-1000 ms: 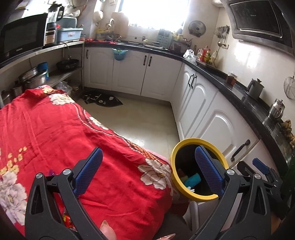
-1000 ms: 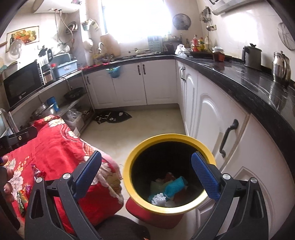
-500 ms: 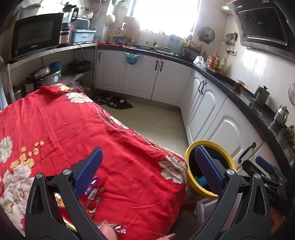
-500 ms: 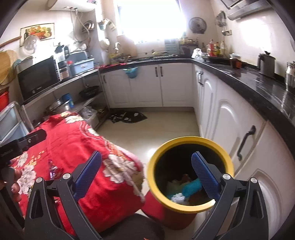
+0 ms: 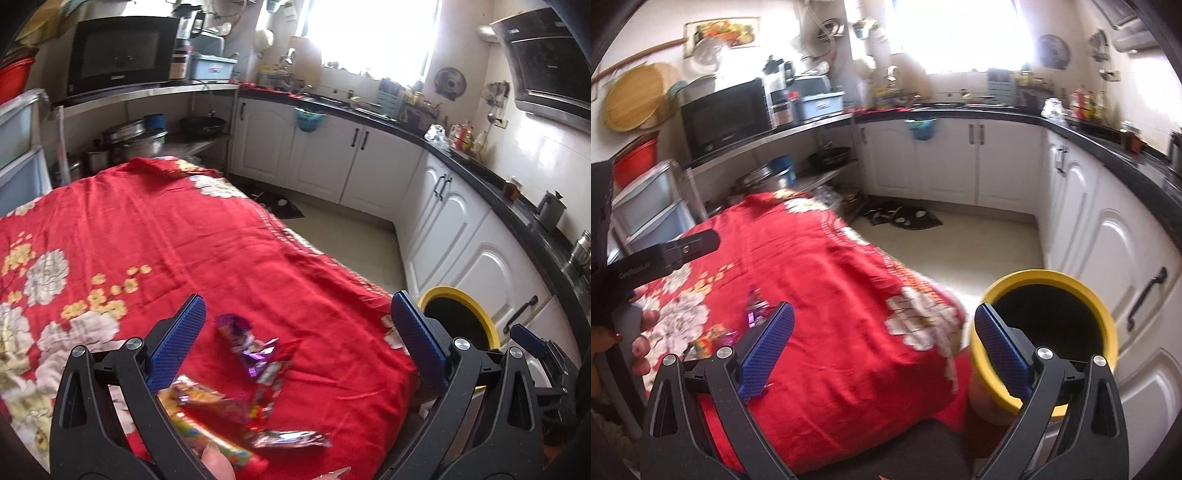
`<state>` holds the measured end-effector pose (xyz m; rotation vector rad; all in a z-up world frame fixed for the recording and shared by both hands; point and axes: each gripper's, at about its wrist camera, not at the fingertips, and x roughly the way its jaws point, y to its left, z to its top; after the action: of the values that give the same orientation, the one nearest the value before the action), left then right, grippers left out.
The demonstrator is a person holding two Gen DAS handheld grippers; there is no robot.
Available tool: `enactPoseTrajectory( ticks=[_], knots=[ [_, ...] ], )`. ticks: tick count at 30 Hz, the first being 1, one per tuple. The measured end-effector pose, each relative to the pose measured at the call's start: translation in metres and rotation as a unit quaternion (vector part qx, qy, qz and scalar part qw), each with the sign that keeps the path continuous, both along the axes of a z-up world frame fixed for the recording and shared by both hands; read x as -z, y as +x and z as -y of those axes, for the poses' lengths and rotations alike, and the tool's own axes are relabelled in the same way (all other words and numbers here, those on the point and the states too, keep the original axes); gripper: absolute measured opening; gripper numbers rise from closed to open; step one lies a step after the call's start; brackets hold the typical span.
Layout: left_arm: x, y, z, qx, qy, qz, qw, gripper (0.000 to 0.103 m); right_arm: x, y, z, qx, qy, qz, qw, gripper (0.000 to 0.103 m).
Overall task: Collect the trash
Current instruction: 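Move both tools back toward the snack wrappers on the bedspread, then grasp the green snack bag with the left tool while the right tool grasps a gold wrapper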
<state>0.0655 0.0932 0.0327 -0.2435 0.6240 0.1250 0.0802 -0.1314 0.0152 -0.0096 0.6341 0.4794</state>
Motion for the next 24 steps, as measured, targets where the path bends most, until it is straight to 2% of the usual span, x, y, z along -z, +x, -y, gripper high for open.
enactPoseTrajectory(
  ticks=[13,21,24],
  knots=[
    [0.012,-0.026,-0.047,-0.057,0.001,-0.026,0.998,0.092,0.024,-0.017,-0.07,-0.124,-0.033,-0.028,0.991,0.095],
    [0.038,-0.044,-0.068,-0.08,-0.014,-0.067,0.9944,0.092,0.05,-0.019,-0.095,-0.171,-0.069,-0.055,0.981,0.094],
    [0.052,-0.052,-0.073,-0.08,-0.027,-0.087,0.9926,0.092,0.057,-0.019,-0.101,-0.183,-0.08,-0.06,0.978,0.09]
  ],
)
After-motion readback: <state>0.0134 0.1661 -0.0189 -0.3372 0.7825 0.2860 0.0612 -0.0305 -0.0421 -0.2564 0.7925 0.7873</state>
